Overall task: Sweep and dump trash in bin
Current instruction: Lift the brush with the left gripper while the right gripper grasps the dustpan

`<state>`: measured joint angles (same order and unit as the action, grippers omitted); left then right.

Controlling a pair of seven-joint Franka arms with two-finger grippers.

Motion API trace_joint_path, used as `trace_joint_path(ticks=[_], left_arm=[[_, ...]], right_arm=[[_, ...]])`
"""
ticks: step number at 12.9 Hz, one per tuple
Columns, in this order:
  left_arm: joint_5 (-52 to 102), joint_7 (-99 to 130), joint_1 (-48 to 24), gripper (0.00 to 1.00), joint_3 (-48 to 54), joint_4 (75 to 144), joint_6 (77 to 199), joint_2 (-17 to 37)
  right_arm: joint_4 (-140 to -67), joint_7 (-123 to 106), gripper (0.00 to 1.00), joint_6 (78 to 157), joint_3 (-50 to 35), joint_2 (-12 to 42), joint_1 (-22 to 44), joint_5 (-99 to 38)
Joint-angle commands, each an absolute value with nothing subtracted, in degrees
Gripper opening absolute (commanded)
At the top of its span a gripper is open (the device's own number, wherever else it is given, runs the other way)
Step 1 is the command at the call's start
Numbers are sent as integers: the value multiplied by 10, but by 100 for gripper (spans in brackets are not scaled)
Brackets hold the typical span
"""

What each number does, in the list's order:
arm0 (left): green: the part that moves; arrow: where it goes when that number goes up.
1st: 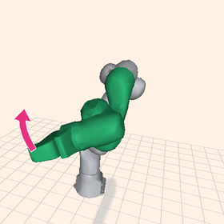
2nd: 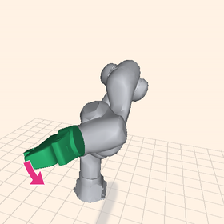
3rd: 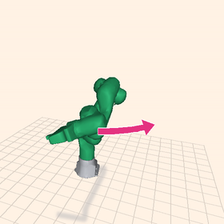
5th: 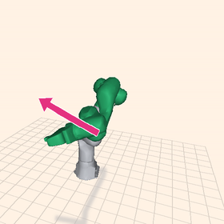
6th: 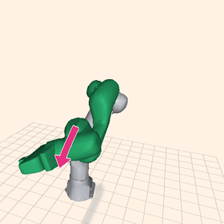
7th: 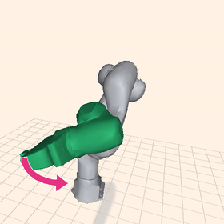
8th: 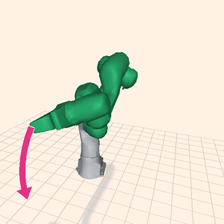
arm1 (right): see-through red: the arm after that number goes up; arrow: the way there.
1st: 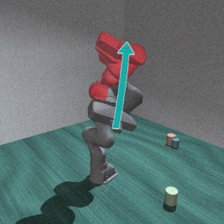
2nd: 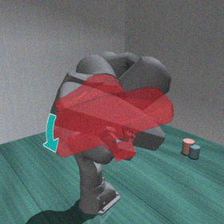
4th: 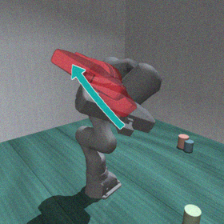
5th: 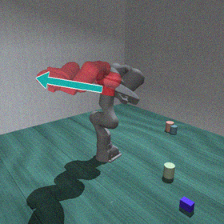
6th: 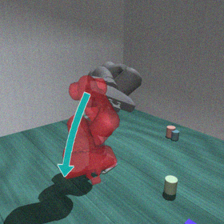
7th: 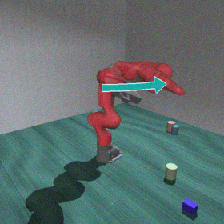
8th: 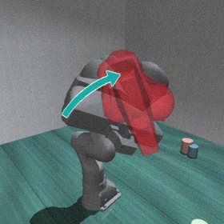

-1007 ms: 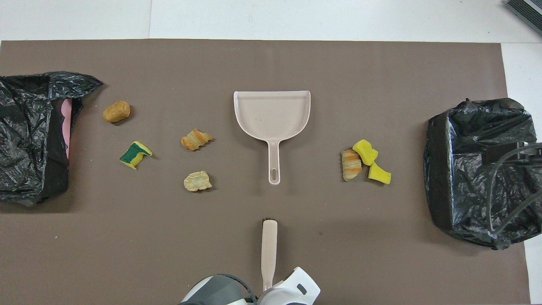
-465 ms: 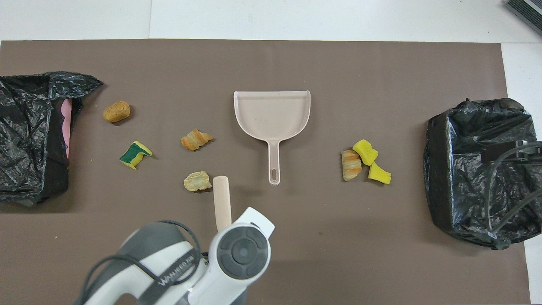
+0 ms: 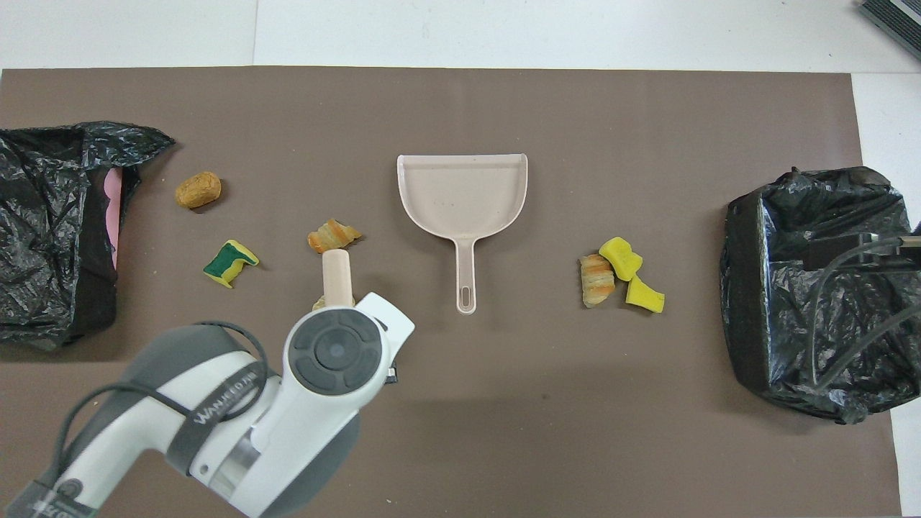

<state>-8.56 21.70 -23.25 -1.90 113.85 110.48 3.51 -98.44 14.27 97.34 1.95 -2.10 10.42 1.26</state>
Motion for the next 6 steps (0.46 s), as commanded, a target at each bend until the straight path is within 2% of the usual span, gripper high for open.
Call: trace_joint_path(ticks=[1, 6], left_arm=[[-121, 124, -162, 0, -10, 1111, 1135, 62], [-175, 47, -77, 0, -10, 1078, 1156, 102]], right_arm=[[-977, 216, 100, 1022, 18, 28, 159, 4], [-977, 279, 100, 1118, 18, 119, 271, 1]])
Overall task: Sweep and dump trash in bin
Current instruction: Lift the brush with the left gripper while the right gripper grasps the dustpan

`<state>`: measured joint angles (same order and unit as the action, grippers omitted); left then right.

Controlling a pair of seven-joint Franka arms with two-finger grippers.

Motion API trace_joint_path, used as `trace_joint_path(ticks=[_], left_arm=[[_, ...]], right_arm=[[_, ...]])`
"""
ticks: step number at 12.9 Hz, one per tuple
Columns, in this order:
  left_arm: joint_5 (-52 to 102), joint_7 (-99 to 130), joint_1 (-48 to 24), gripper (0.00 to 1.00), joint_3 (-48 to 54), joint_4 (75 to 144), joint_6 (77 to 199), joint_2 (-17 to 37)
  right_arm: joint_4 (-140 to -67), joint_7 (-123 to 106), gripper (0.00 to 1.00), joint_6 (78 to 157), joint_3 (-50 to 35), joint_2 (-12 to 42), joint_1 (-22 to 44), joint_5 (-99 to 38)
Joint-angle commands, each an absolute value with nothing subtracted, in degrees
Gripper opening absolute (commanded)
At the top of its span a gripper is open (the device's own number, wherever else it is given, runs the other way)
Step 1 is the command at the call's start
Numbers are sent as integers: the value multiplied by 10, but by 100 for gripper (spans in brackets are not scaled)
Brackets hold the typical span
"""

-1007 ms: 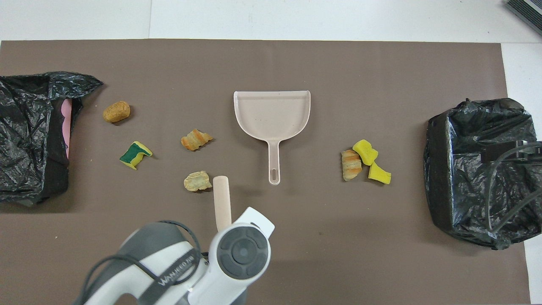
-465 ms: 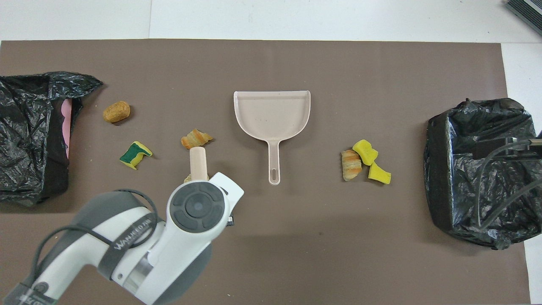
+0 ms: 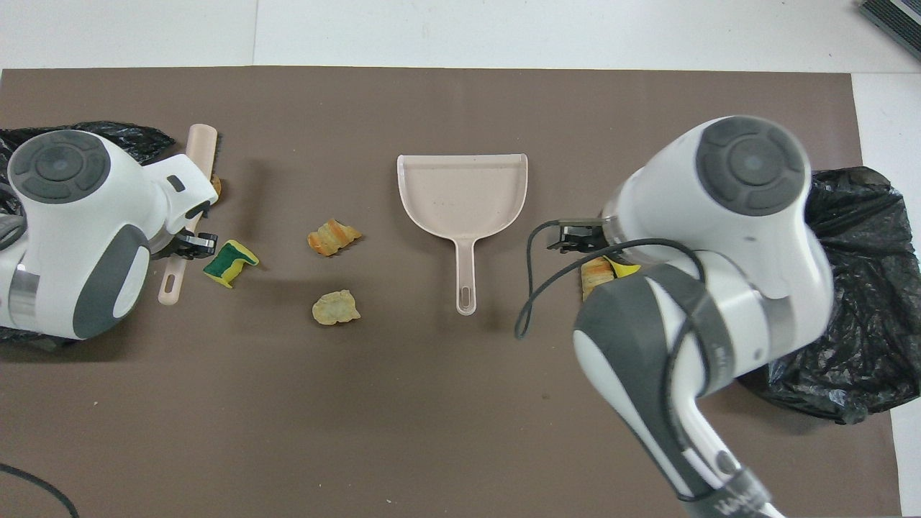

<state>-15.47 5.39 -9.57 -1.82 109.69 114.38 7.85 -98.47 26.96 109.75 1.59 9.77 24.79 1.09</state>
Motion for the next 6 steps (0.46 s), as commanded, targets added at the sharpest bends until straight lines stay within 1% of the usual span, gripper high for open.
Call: trace_joint_path(ticks=[1, 3, 6], left_arm=[[-196, 46, -62, 0, -10, 1077, 1164, 109], [-220, 41, -45, 0, -10, 1078, 1165, 123], [-213, 1, -29, 0, -8, 1117, 1150, 103]], right_arm=[[-977, 282, 100, 1133, 18, 131, 280, 2], [-977, 288, 100, 1159, 11, 165, 293, 3], [-977, 315, 100, 1234, 9, 213, 334, 2]])
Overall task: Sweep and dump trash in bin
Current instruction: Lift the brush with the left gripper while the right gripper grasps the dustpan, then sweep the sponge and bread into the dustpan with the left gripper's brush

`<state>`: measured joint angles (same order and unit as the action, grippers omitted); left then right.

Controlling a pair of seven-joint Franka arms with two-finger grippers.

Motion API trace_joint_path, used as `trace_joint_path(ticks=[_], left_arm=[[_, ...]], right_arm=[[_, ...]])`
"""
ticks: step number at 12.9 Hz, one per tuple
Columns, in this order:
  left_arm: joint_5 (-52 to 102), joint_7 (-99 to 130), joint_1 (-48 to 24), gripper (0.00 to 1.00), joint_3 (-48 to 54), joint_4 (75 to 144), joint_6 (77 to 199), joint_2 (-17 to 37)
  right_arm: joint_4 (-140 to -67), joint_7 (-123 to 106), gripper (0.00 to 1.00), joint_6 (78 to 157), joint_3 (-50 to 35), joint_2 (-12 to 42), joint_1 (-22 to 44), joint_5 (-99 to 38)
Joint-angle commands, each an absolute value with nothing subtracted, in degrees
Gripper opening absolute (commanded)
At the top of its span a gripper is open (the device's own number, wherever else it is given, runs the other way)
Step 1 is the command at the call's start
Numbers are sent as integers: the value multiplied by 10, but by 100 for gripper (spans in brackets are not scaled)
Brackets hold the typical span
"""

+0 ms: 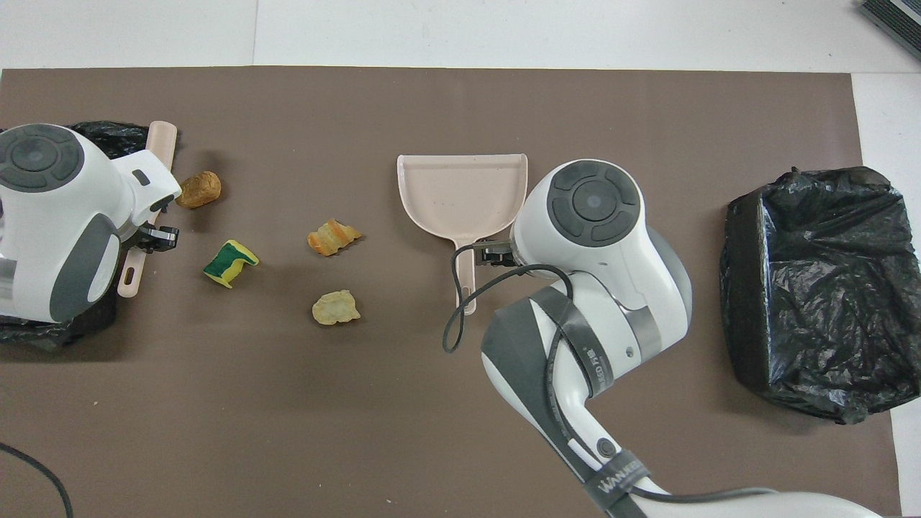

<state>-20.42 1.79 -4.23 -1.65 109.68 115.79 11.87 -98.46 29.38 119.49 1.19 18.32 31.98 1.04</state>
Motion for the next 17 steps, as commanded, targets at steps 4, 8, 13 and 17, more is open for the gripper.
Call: trace_joint_path(ticks=[4, 8, 13, 17], left_arm=[[-163, -2, -39, 0, -4, 1154, 1150, 84], [-105, -1, -86, 0, -1, 1173, 1150, 73], [-10, 0, -155, 0, -2, 1194, 1145, 54], [18, 5, -162, 0, -2, 1142, 1055, 41]], right_arm=[[-999, 307, 100, 1249, 9, 214, 340, 6], [-1018, 308, 85, 1252, 8, 211, 343, 5], [-1013, 315, 0, 1224, -1, 208, 350, 11], [-1013, 181, 0, 1223, 0, 193, 328, 1]])
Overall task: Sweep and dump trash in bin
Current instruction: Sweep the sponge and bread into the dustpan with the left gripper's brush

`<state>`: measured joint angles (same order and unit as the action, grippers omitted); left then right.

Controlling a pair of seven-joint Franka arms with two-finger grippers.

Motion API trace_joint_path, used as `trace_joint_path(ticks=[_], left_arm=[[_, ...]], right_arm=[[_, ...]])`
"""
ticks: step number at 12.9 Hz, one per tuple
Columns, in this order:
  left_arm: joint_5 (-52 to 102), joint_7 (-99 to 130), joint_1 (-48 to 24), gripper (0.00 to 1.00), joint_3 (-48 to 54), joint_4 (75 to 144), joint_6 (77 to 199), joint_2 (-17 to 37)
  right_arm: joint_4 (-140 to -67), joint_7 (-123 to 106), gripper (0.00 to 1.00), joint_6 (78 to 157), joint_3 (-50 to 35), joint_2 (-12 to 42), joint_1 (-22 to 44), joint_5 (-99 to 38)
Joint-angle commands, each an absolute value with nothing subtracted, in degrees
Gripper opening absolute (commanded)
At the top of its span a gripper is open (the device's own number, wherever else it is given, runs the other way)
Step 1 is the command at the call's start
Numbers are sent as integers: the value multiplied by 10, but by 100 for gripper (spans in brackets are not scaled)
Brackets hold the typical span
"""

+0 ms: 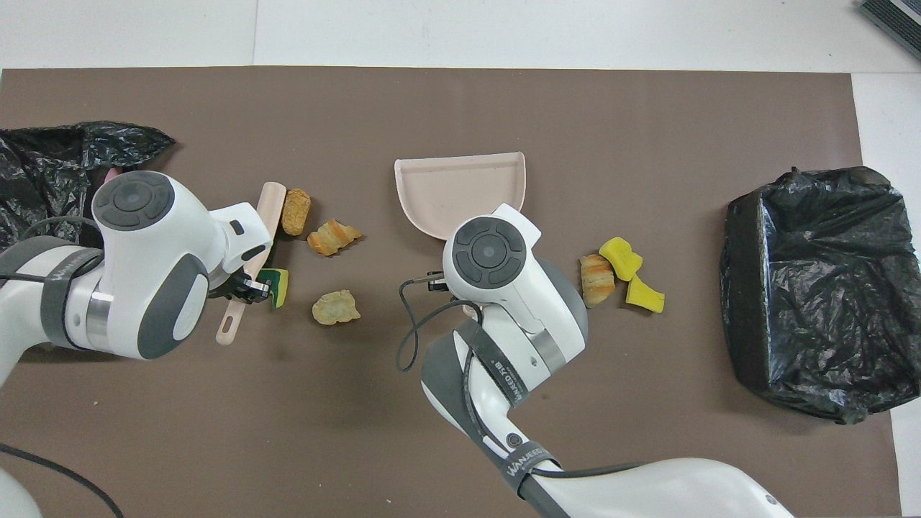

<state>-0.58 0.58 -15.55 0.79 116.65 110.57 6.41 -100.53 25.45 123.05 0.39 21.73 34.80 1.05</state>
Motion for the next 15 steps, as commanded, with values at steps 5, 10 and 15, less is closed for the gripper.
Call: trace_joint_path(ticks=[5, 10, 15], left_arm=[[21, 76, -158, 0, -8, 1182, 997, -37], [-3, 234, -154, 0, -9, 1316, 1097, -85], [-7, 266, -122, 0, -9, 1346, 1141, -86]], right_arm=[[-1090, -169, 0, 1190, 3, 92, 282, 25], [-1144, -391, 0, 1216, 3, 67, 276, 60], [-1159, -415, 0, 1263, 1, 84, 288, 86]])
